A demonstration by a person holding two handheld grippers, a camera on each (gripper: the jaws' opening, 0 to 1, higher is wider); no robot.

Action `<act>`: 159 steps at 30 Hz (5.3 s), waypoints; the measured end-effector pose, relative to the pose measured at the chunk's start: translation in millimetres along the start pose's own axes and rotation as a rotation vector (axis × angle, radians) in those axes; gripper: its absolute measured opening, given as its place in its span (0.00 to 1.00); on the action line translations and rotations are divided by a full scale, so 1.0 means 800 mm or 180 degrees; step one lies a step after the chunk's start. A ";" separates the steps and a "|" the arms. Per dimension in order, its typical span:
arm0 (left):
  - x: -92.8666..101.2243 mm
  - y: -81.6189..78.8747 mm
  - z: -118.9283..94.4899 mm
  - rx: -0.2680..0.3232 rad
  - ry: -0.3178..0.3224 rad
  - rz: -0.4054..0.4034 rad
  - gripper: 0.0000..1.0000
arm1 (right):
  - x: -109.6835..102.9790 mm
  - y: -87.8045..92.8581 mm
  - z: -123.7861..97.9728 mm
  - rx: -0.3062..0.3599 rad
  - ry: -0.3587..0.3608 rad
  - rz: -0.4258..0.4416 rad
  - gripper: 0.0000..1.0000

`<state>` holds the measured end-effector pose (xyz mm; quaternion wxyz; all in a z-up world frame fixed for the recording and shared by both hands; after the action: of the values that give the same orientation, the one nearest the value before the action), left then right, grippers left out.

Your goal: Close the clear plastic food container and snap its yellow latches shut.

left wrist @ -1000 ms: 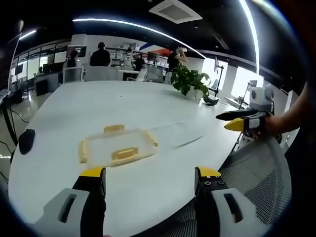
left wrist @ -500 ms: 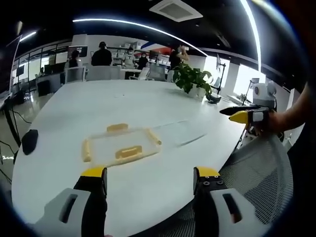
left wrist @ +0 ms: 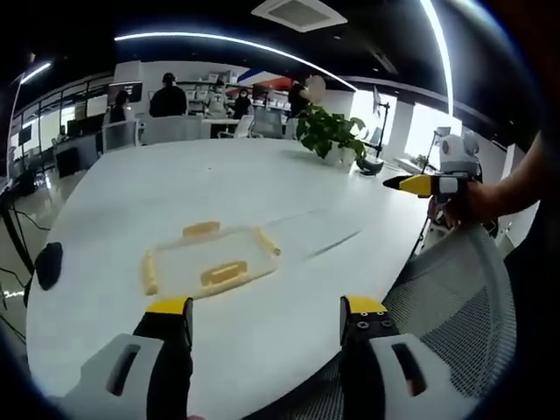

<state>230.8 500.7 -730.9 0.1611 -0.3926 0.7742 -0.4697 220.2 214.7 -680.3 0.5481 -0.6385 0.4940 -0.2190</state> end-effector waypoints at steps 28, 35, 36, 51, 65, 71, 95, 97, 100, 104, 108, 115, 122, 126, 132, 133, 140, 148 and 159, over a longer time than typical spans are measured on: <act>-0.014 -0.009 0.008 -0.0202 0.0174 0.0153 0.64 | -0.040 -0.026 0.046 -0.0053 -0.0468 -0.0307 0.55; -0.021 -0.010 0.011 -0.0254 0.0231 0.0226 0.63 | -0.044 -0.028 0.055 -0.0084 -0.0515 -0.0392 0.57; -0.023 -0.010 0.011 -0.0257 0.0229 0.0223 0.63 | -0.045 -0.029 0.056 -0.0083 -0.0525 -0.0401 0.57; -0.045 -0.010 0.017 -0.0352 0.0283 0.0184 0.64 | -0.057 -0.040 0.088 -0.0164 -0.0669 -0.0627 0.56; -0.062 -0.008 0.022 -0.0466 0.0392 0.0360 0.64 | -0.067 -0.035 0.108 -0.0263 -0.0746 -0.0705 0.51; -0.072 -0.009 0.026 -0.0507 0.0418 0.0405 0.63 | -0.066 -0.037 0.116 -0.0257 -0.0738 -0.0702 0.51; -0.108 -0.011 0.049 -0.0740 0.0565 0.0621 0.64 | -0.056 -0.017 0.149 -0.0571 -0.0889 -0.1069 0.51; -0.112 -0.012 0.050 -0.0760 0.0554 0.0630 0.64 | -0.057 -0.017 0.151 -0.0587 -0.0910 -0.1100 0.51; -0.115 -0.013 0.051 -0.0778 0.0562 0.0637 0.65 | -0.057 -0.016 0.154 -0.0600 -0.0923 -0.1130 0.51; -0.117 -0.011 0.053 -0.0831 0.0586 0.0728 0.64 | -0.057 -0.014 0.157 -0.0633 -0.0935 -0.1154 0.50; -0.118 -0.009 0.055 -0.0869 0.0605 0.0774 0.64 | -0.057 -0.007 0.161 -0.0695 -0.0964 -0.1204 0.50; -0.126 -0.007 0.058 -0.0943 0.0676 0.0865 0.64 | -0.064 -0.001 0.168 -0.0812 -0.1082 -0.1291 0.50; -0.138 -0.009 0.059 -0.0975 0.0720 0.0974 0.63 | -0.067 0.005 0.176 -0.0928 -0.1180 -0.1436 0.51; -0.145 -0.008 0.061 -0.1017 0.0730 0.0992 0.64 | -0.067 0.007 0.179 -0.1000 -0.1241 -0.1437 0.51; -0.151 -0.006 0.066 -0.1084 0.0774 0.1100 0.64 | -0.066 0.015 0.186 -0.1095 -0.1312 -0.1518 0.50; -0.153 -0.007 0.067 -0.1091 0.0777 0.1101 0.64 | -0.065 0.017 0.187 -0.1120 -0.1322 -0.1526 0.50; -0.159 -0.010 0.075 -0.1142 0.0843 0.1189 0.64 | -0.062 0.022 0.192 -0.1231 -0.1385 -0.1595 0.50; -0.165 -0.009 0.083 -0.1200 0.0892 0.1238 0.63 | -0.059 0.028 0.198 -0.1326 -0.1412 -0.1613 0.49; -0.178 -0.007 0.087 -0.1363 0.0980 0.1494 0.63 | -0.062 0.031 0.212 -0.1446 -0.1481 -0.1698 0.49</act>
<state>367.8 565.7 -778.2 0.0600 -0.1535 0.9394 -0.3006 329.5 342.1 -741.3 0.4145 -0.8810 0.2102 -0.0887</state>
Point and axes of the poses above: the point that each gripper's makers call its tool centre point, and the gripper's own axes: z roughly forward along the fingers, x roughly to its right, y roughly out of its underside, the point moved 4 cm from there along -z, roughly backward along the fingers, and after that the axes turned 1 degree about -y, right-handed, at the moved point
